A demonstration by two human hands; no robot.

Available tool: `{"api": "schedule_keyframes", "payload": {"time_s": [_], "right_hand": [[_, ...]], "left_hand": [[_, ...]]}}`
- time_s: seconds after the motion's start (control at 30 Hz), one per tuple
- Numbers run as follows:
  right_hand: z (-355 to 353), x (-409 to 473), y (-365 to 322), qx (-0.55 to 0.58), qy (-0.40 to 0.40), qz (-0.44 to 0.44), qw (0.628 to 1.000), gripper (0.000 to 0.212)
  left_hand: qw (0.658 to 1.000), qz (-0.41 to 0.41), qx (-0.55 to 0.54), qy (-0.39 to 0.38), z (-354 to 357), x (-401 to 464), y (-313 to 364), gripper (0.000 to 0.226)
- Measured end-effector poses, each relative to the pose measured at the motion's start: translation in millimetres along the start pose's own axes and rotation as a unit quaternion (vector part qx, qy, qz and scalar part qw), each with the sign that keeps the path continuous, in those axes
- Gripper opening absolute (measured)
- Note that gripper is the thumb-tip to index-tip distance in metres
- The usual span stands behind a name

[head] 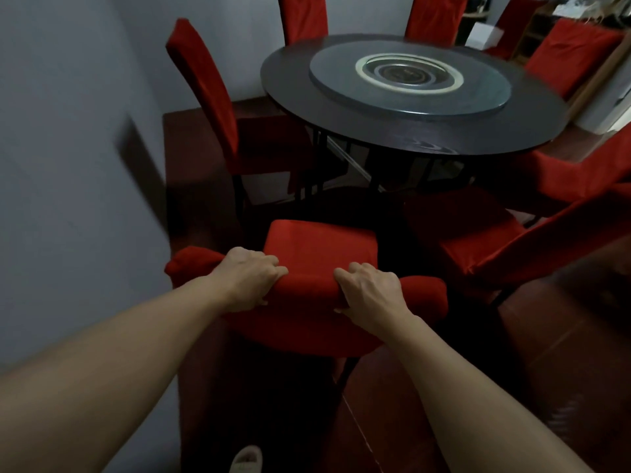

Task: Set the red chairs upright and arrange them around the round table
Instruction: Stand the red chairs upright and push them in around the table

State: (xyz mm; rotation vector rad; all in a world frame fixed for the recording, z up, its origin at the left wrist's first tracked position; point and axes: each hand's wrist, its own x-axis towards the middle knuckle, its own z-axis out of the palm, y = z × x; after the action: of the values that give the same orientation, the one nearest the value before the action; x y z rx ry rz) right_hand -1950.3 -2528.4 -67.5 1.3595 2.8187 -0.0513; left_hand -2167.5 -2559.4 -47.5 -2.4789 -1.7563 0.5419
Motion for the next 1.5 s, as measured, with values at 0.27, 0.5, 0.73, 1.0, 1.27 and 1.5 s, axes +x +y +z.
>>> {"api": "schedule_keyframes", "payload": {"time_s": [0.27,0.5,0.73,1.0,1.27,1.5], "right_hand": [[-4,5,11,0.02,0.028,0.053,0.998,0.045],[1,35,-7,0.026,0.039,0.079,0.996,0.046],[7,58,-8,-0.016,0.089,0.046,0.995,0.048],[11,74,-2,-0.041,0.129,0.014,0.991,0.059],[21,109,-23,-0.033,0.167,0.024,0.985,0.057],[22,148,-2,-0.024,0.169,0.048,0.984,0.06]], "left_hand": [[0.998,0.05,0.037,0.026,-19,23,-10,0.045],[0.998,0.039,0.042,0.02,-7,42,-46,0.046],[0.998,0.048,0.019,0.049,6,49,-69,0.042],[0.999,0.018,0.003,0.039,6,53,-78,0.044],[0.999,-0.045,0.024,0.017,13,67,-109,0.031],[0.996,-0.052,0.01,0.069,15,105,-128,0.024]]}}
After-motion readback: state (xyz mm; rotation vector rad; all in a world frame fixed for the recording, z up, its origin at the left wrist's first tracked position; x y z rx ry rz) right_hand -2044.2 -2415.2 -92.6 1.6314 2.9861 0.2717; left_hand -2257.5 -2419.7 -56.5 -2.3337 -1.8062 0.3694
